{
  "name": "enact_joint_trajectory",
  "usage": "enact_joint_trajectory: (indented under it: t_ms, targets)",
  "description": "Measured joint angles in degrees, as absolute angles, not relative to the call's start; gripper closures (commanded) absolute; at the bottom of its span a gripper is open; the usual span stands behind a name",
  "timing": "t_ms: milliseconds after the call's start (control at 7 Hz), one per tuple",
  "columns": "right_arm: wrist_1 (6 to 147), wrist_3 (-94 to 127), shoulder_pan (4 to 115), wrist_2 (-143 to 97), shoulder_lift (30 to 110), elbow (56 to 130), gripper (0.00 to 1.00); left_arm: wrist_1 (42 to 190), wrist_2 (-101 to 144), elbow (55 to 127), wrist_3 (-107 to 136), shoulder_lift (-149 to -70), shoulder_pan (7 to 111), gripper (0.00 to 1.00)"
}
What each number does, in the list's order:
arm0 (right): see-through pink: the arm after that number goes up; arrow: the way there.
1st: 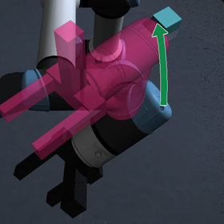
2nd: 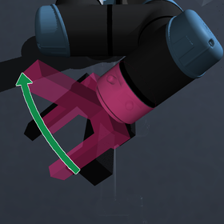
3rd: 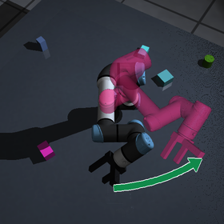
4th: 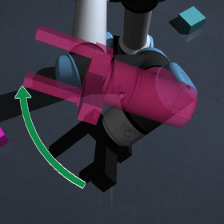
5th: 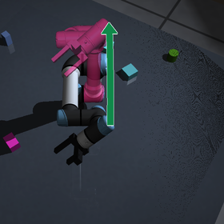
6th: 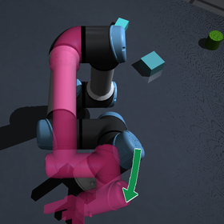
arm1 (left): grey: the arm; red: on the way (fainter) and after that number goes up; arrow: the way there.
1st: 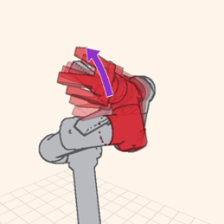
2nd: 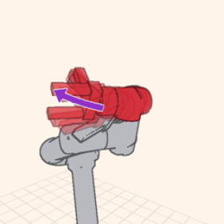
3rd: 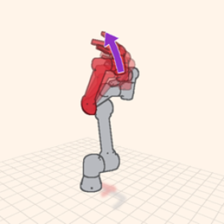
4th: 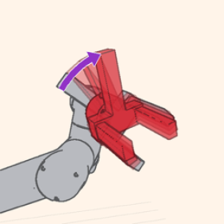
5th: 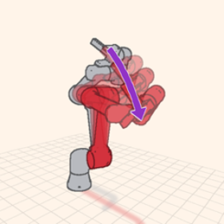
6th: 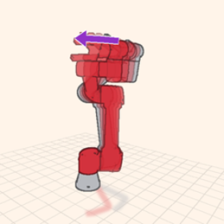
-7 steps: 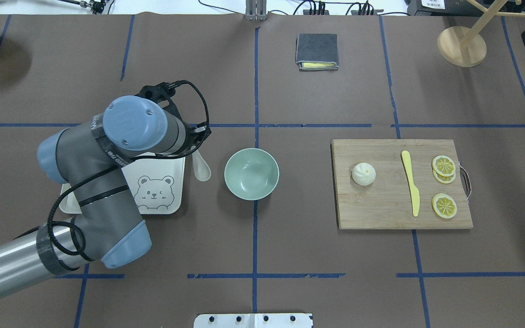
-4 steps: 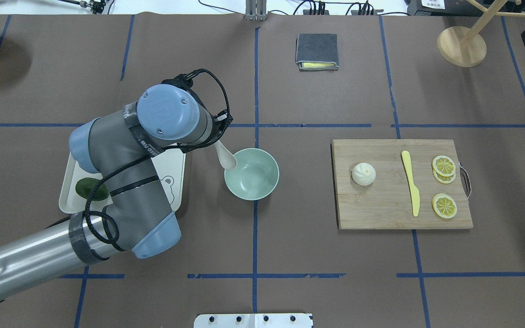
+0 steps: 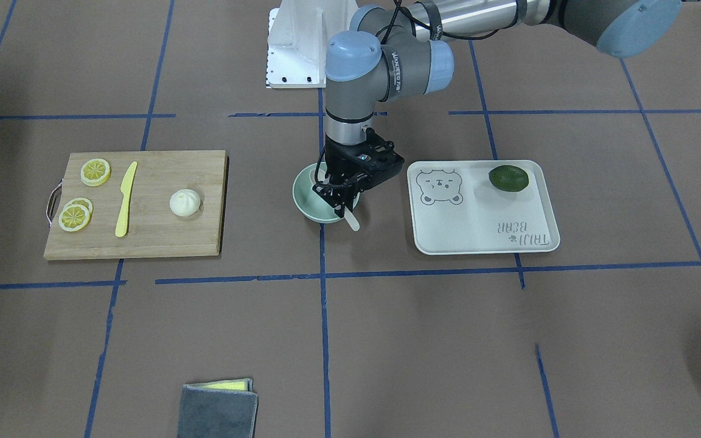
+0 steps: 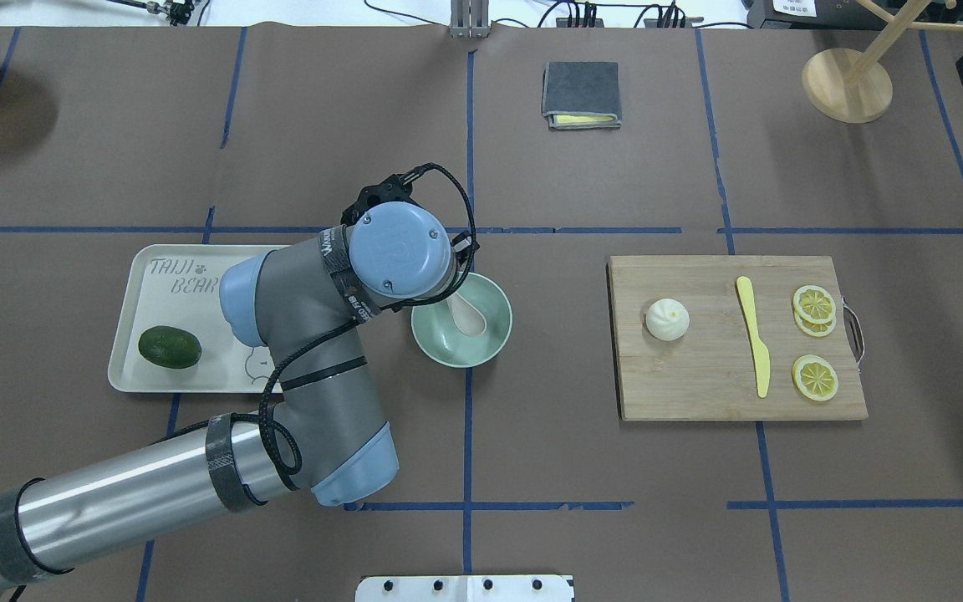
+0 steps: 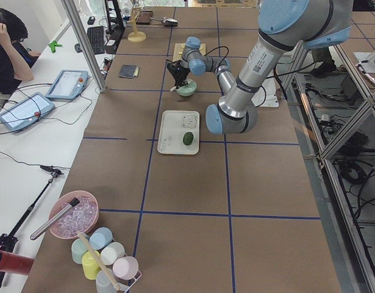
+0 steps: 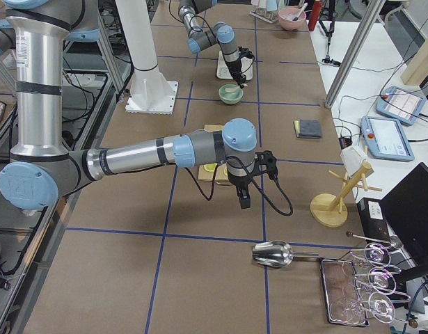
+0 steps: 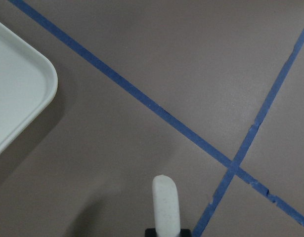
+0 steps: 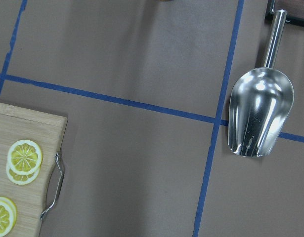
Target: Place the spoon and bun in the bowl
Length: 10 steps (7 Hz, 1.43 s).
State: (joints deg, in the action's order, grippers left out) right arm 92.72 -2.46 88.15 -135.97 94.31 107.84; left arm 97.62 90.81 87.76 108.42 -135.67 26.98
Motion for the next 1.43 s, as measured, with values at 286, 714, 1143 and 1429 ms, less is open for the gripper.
enact_joint_trajectory:
  t_ms: [286,714,1143,1429]
  targets:
    - [92.72,-2.46,88.15,-135.97,94.31,107.84,0.0,97.64,90.66,87.96,107.49,-135.35,26.6,0.62]
    - [92.72,-2.46,88.15,-136.01,94.38,107.84,0.0,97.71,90.64,88.65,104.12,-135.1,26.52,0.0]
    - [92.62,-2.52,88.14,-135.93,94.16,108.38,0.0,96.9,91.17,98.64,85.8,-128.39,27.02,0.0]
    - [92.49,-2.6,88.08,-136.12,93.86,110.6,0.0,92.11,93.86,106.24,65.34,-123.99,31.87,0.0]
